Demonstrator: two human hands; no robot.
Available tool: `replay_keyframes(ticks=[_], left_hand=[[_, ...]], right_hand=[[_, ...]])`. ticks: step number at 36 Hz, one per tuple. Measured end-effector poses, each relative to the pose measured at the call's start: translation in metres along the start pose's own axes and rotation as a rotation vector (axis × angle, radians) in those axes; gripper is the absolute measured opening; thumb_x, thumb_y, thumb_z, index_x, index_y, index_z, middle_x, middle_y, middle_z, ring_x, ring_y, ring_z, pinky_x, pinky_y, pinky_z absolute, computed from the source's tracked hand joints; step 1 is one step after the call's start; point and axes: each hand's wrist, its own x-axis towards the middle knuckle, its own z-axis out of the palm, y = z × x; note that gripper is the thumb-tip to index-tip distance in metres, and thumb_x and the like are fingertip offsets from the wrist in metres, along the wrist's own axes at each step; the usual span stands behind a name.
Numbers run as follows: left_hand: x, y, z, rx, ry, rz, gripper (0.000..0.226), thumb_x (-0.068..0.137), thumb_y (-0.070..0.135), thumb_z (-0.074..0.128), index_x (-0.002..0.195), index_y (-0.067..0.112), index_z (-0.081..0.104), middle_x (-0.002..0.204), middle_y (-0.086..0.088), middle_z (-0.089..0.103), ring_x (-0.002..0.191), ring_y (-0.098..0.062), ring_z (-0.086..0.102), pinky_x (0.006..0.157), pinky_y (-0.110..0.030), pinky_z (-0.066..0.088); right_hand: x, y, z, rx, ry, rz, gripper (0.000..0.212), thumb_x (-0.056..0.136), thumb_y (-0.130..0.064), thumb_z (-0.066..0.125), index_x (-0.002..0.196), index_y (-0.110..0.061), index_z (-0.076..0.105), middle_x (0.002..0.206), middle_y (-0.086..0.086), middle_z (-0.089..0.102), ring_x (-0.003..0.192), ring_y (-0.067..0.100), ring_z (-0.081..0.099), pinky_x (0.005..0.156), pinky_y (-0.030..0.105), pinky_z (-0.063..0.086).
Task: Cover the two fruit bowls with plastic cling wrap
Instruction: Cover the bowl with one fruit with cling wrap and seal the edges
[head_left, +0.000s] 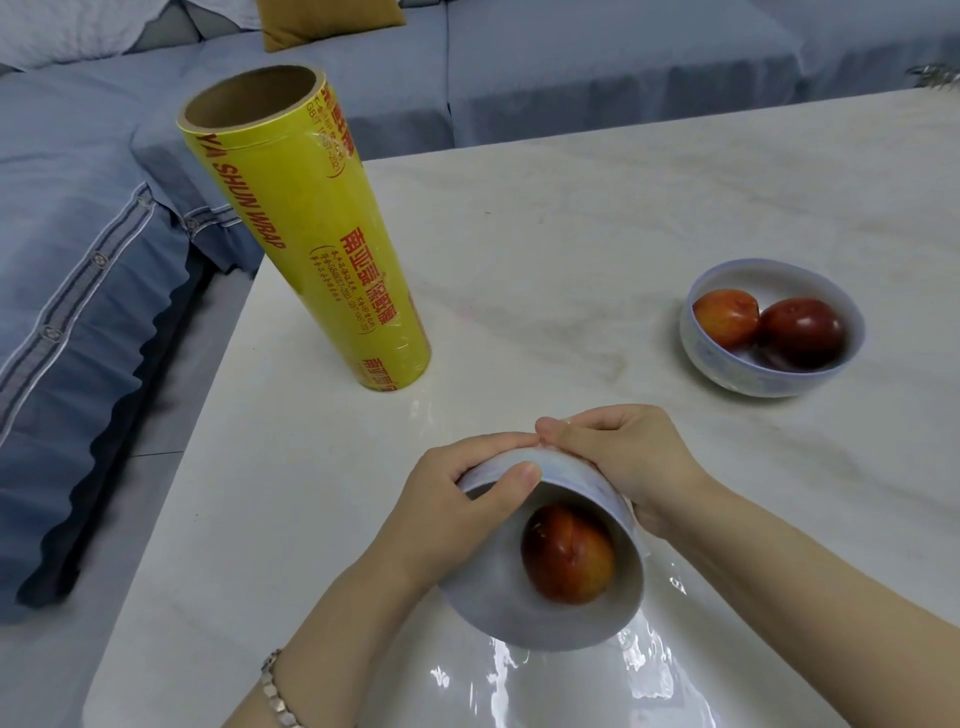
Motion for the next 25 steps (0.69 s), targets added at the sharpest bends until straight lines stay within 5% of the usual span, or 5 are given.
replay_keyframes(ticks=[4, 7, 15, 20, 25], left_hand=[[-0.001, -0.002, 0.001, 0.003, 0.019, 0.022, 0.025, 0.064, 0.046, 0.058, 0.086, 0.042, 0.069, 0.094, 0.026, 0.070, 0.094, 0.005, 0.064, 0.078, -0.007, 0.045], [-0.001, -0.003, 0.002, 0.035, 0.023, 0.066, 0.022, 0.066, 0.043, 0.058, 0.086, 0.042, 0.068, 0.095, 0.023, 0.070, 0.095, 0.004, 0.063, 0.080, -0.008, 0.044], [-0.001, -0.003, 0.002, 0.087, -0.005, 0.106, 0.024, 0.069, 0.042, 0.056, 0.089, 0.034, 0.067, 0.103, 0.016, 0.064, 0.097, 0.004, 0.060, 0.083, -0.007, 0.041], [-0.001, -0.002, 0.002, 0.073, -0.026, 0.046, 0.032, 0.066, 0.048, 0.055, 0.091, 0.034, 0.068, 0.103, 0.023, 0.067, 0.098, 0.006, 0.061, 0.084, -0.008, 0.042], [-0.001, -0.003, 0.001, 0.011, 0.013, -0.006, 0.033, 0.064, 0.051, 0.055, 0.089, 0.034, 0.069, 0.095, 0.022, 0.070, 0.094, 0.003, 0.064, 0.078, -0.009, 0.045]], right_hand=[[0.002, -0.001, -0.002, -0.065, -0.039, 0.075, 0.022, 0.070, -0.017, 0.079, 0.069, 0.004, 0.071, 0.054, 0.010, 0.065, 0.044, 0.014, 0.059, 0.045, 0.018, 0.047], [0.006, -0.002, -0.007, -0.134, -0.090, 0.146, 0.029, 0.071, -0.021, 0.078, 0.076, 0.007, 0.070, 0.066, 0.015, 0.066, 0.059, 0.021, 0.061, 0.057, 0.026, 0.049], [0.008, 0.001, -0.013, -0.184, -0.144, 0.205, 0.035, 0.056, -0.030, 0.083, 0.070, -0.005, 0.063, 0.069, 0.014, 0.058, 0.066, 0.024, 0.052, 0.063, 0.030, 0.044], [0.005, 0.004, -0.026, -0.280, -0.064, -0.010, 0.015, 0.072, -0.002, 0.074, 0.071, -0.015, 0.066, 0.070, 0.003, 0.066, 0.063, 0.014, 0.060, 0.054, 0.011, 0.050], [-0.018, -0.016, -0.038, -0.319, -0.034, -0.441, 0.021, 0.080, -0.005, 0.065, 0.074, -0.024, 0.070, 0.081, -0.012, 0.073, 0.072, -0.005, 0.064, 0.069, 0.003, 0.045]])
